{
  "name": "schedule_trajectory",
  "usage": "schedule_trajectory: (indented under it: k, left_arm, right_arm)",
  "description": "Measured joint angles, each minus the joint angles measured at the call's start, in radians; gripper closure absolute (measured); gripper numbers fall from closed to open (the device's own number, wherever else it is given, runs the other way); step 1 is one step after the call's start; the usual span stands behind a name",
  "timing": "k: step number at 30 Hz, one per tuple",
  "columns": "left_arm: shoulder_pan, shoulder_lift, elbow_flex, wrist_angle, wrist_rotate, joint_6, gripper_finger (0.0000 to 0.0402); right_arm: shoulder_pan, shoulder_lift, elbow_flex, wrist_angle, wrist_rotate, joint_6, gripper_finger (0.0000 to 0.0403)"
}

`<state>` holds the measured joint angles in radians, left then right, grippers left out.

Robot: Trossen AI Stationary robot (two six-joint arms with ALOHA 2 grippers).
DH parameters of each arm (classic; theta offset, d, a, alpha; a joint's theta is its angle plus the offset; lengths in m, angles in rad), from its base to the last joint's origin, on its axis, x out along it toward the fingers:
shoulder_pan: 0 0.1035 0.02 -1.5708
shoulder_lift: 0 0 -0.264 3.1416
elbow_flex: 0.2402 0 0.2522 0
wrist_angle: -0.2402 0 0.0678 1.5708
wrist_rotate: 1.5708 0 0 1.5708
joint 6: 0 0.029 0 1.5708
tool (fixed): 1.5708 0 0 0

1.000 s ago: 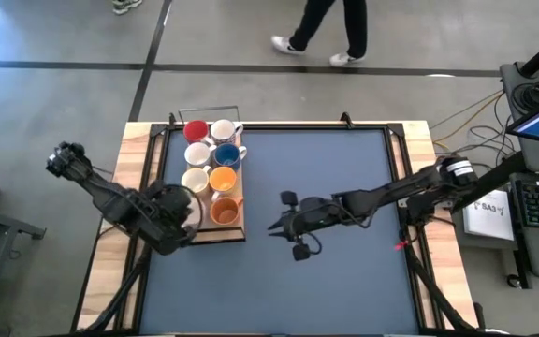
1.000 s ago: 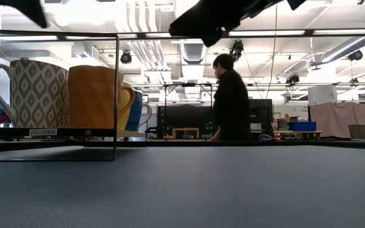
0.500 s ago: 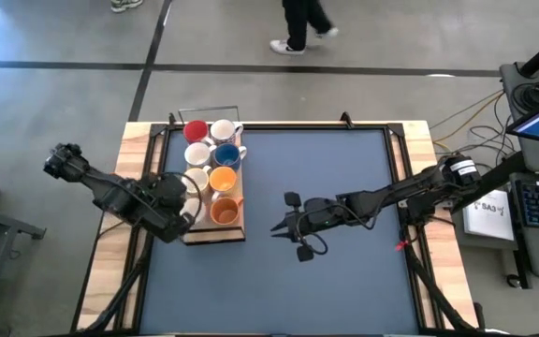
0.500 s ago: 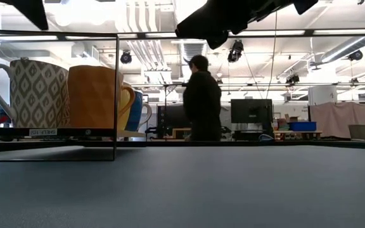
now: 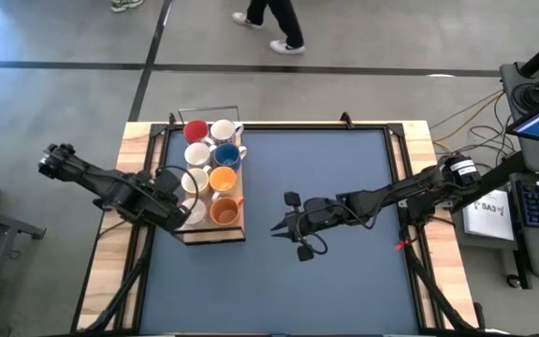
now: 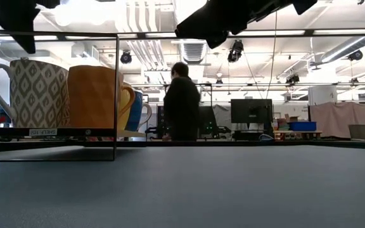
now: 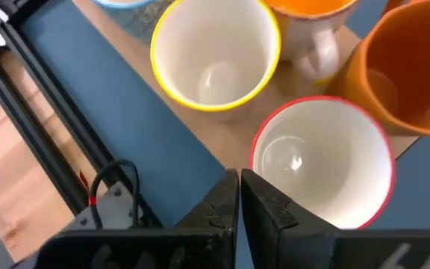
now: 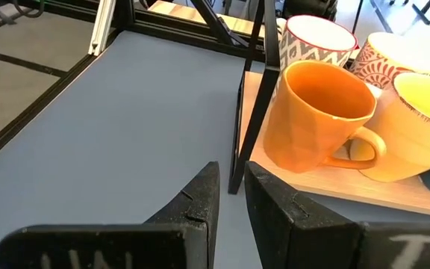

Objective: Place coffee mugs
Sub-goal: Adjust the gray patterned mug on the shelf

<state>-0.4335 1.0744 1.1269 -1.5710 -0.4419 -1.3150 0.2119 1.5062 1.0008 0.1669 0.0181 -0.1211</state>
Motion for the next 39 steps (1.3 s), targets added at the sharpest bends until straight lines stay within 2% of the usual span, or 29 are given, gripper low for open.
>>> schedule_trajectory:
  k: [17, 31, 39]
  left_arm:
    - [0.006, 0.061, -0.038, 0.039, 0.023, -0.062, 0.0402]
    - [0.024, 0.181, -0.054, 0.040, -0.055, -0.115, 0.0402]
    - [0.029, 0.219, -0.054, 0.042, -0.051, -0.143, 0.0401]
  right_arm:
    - [0.000, 0.000, 0.000, -0.005, 0.000, -0.002, 0.0349]
    - [0.000, 0.001, 0.000, -0.021, 0.000, -0.001, 0.0349]
    - [0.000, 0.001, 0.000, -0.031, 0.000, 0.005, 0.0349]
